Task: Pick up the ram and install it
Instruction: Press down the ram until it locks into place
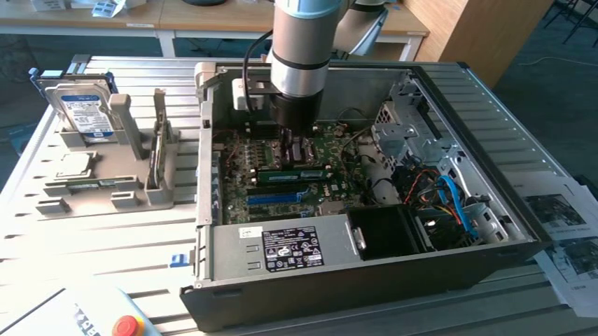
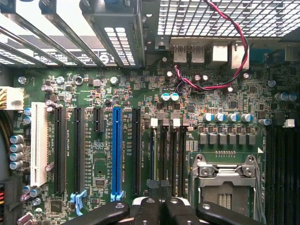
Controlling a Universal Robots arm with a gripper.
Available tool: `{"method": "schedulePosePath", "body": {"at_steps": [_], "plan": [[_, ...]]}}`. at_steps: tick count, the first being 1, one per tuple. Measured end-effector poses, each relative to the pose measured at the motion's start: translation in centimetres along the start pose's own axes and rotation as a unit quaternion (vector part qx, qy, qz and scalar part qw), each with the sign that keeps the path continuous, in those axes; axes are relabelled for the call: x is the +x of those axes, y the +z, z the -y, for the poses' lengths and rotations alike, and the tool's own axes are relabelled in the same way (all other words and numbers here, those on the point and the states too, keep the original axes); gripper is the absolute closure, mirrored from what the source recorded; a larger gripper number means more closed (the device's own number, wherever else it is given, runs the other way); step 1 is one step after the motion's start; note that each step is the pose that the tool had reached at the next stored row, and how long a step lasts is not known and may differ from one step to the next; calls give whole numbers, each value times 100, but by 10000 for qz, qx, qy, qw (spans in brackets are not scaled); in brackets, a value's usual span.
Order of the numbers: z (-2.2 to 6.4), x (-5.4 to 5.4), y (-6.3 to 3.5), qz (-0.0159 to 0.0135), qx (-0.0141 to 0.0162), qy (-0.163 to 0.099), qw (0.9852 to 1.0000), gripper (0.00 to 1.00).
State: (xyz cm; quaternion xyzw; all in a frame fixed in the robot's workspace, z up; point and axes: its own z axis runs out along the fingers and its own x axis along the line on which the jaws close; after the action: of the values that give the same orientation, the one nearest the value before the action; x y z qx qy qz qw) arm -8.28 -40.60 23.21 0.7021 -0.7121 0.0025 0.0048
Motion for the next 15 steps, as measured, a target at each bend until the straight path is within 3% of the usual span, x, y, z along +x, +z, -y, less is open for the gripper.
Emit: {"method": "schedulePosePath", "body": {"at_steps": [15], "plan": [[-12, 4, 14, 0, 0, 0, 10000, 90]]}}
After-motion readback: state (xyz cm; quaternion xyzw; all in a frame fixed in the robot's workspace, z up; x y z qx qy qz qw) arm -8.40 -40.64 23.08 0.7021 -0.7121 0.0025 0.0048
